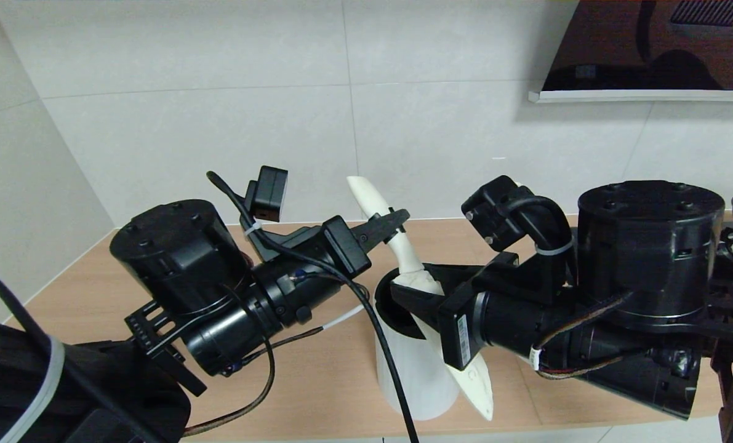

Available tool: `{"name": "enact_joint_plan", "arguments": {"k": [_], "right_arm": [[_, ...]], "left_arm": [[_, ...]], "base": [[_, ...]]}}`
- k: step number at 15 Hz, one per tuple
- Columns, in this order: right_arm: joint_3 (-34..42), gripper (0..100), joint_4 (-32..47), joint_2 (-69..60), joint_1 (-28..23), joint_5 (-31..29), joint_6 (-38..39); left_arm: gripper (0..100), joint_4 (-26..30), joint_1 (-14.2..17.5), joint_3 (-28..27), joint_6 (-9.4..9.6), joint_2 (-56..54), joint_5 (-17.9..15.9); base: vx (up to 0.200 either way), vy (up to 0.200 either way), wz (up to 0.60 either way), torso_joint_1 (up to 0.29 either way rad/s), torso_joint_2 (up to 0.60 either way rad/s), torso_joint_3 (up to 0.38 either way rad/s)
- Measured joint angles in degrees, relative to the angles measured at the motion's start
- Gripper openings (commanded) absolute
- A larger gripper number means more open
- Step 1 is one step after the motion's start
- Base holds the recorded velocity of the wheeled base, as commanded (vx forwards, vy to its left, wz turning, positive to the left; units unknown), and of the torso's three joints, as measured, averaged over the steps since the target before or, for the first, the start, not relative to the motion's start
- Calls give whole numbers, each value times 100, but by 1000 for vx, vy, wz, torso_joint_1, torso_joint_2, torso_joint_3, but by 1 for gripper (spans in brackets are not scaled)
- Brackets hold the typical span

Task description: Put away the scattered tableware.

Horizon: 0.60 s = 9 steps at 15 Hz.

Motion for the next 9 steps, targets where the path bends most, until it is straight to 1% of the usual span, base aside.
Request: {"name": "enact_joint_plan", "arguments": {"k": [9], "right_arm": [[-2, 0, 0, -6, 0, -13, -2]], "left_arm": [[0, -9, 2, -5, -2, 15, -2]], "base": [[0, 0, 0, 0, 0, 0]]}}
